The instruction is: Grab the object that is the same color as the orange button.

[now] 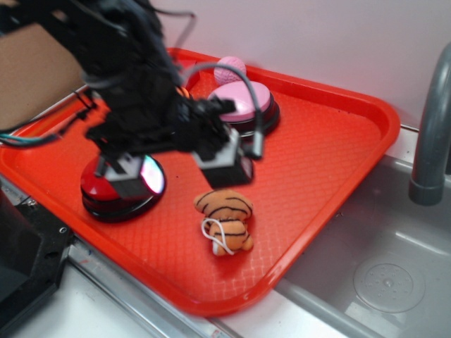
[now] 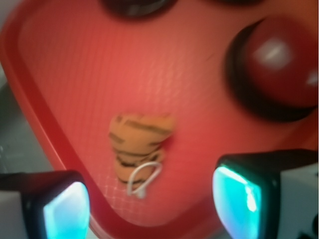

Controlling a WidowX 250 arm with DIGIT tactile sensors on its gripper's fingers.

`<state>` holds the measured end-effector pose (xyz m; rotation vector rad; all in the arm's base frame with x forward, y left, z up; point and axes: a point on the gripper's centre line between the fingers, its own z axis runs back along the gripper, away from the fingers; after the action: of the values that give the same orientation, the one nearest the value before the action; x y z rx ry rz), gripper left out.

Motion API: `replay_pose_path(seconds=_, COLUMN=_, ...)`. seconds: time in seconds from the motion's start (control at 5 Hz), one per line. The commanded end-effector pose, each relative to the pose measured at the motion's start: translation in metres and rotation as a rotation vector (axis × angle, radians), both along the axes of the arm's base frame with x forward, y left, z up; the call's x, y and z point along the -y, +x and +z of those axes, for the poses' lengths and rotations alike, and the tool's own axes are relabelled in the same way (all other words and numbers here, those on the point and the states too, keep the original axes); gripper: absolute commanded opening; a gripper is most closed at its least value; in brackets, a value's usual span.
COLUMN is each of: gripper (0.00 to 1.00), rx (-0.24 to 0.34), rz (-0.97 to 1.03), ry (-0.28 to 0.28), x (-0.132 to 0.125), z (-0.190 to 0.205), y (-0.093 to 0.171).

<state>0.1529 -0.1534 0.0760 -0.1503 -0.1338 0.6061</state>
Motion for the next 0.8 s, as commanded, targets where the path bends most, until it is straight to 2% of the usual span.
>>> replay_pose_path(seconds=0.0, gripper=1.0, rx=0.006, rz=0.03, ry=0.044, x=0.01, z=-0.035, y=0.017)
replay_pose_path(seconds=0.2, gripper=0.81, rx=0.001, rz=0.044, ry=0.056, x=0.01, z=-0.044, y=0.018)
replay_pose_path(seconds=0.4, gripper=0.14, rx=0.001, rz=0.056, ry=0.068, x=0.009, z=-0.051, y=0.022)
replay_pose_path(seconds=0.6, gripper=0.0, rx=0.029, rz=0.041, ry=0.084, x=-0.003, z=-0.032, y=0.024)
